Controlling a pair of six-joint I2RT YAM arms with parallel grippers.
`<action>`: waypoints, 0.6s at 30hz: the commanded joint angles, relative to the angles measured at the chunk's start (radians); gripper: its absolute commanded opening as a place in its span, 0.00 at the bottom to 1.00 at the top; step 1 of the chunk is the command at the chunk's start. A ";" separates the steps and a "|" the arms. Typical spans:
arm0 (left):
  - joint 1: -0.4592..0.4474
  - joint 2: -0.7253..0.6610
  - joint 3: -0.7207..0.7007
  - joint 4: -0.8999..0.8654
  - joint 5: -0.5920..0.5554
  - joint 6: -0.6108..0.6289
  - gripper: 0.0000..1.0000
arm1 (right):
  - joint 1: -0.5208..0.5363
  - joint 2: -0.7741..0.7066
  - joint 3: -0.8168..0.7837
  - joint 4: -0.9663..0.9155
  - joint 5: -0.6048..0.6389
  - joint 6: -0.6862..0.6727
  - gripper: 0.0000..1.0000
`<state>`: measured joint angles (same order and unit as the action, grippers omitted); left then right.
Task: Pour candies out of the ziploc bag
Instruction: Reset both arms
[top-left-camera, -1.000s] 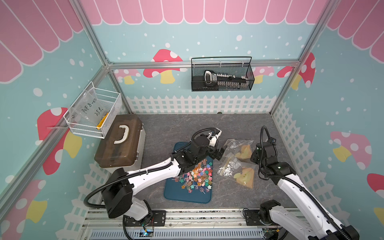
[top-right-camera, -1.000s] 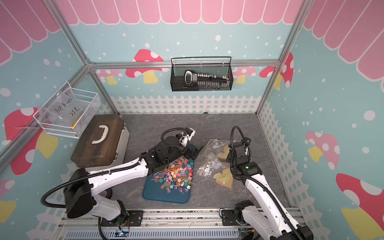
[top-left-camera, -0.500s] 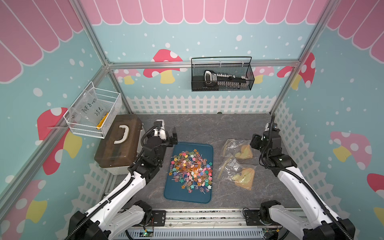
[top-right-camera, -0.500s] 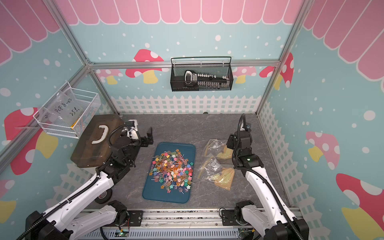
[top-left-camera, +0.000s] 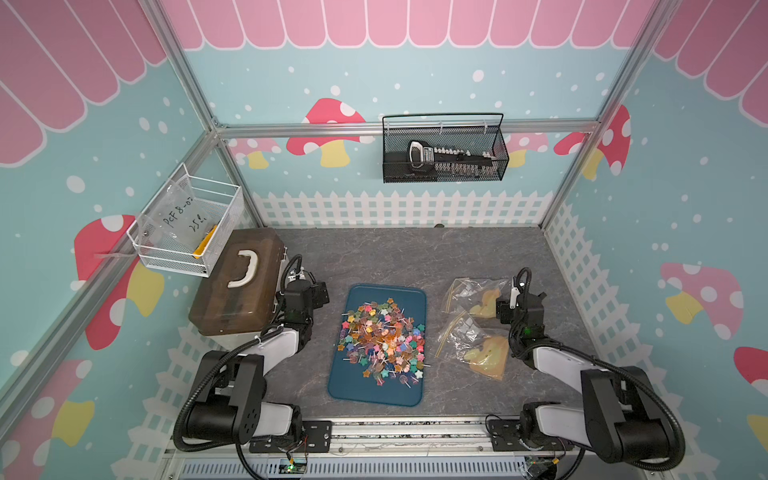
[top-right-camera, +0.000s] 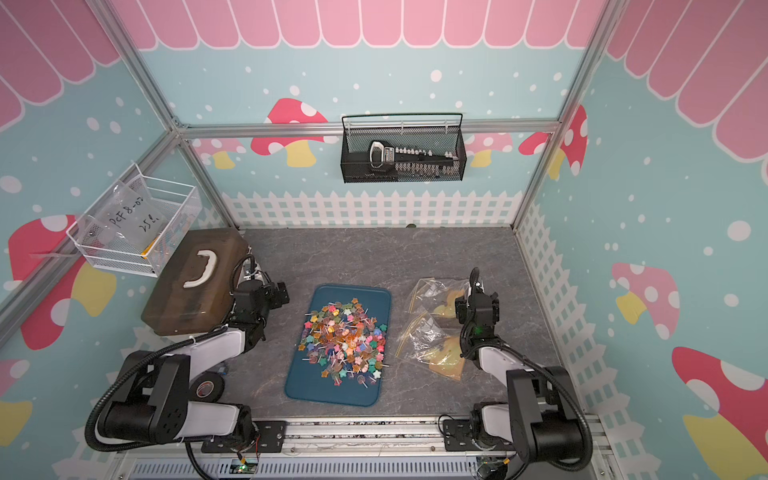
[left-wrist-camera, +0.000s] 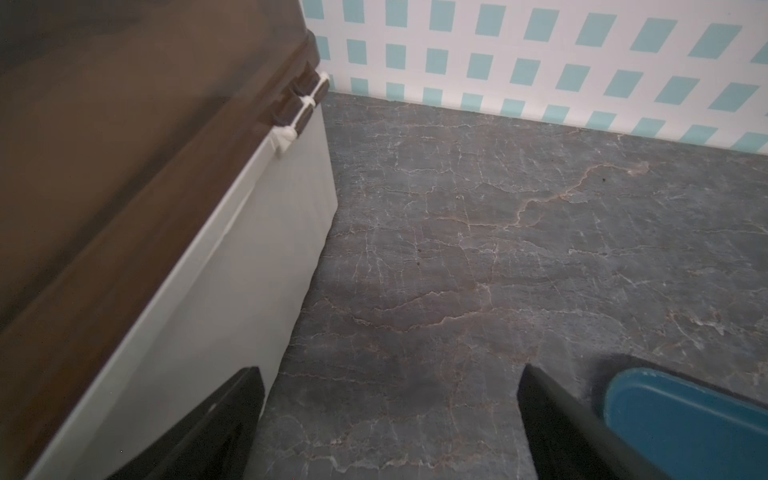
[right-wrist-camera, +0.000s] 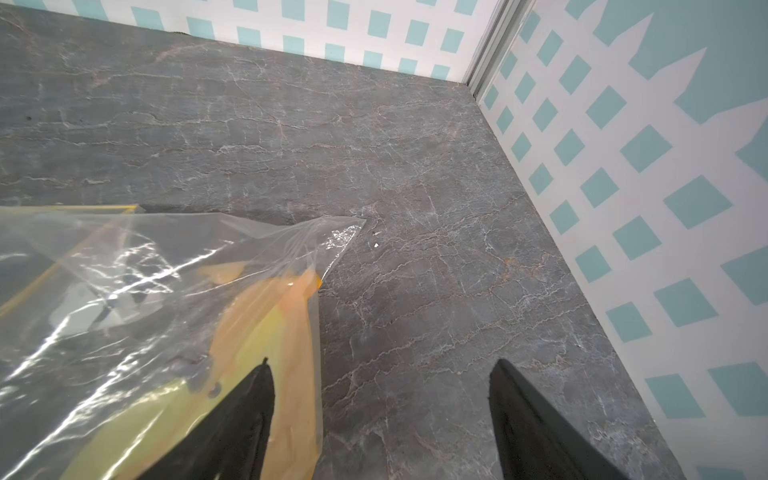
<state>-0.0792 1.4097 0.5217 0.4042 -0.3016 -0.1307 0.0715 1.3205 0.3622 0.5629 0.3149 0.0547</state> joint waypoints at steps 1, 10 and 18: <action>0.010 0.020 -0.001 0.120 0.083 0.068 0.99 | -0.013 0.031 0.012 0.155 0.002 -0.037 0.80; 0.043 0.122 -0.113 0.436 0.138 0.084 0.99 | -0.048 0.187 -0.025 0.372 -0.144 -0.027 0.78; 0.047 0.127 -0.115 0.448 0.142 0.085 0.99 | -0.053 0.203 0.004 0.343 -0.142 -0.017 0.95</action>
<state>-0.0395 1.5425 0.4065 0.7979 -0.1761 -0.0628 0.0250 1.5253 0.3492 0.8753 0.1871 0.0525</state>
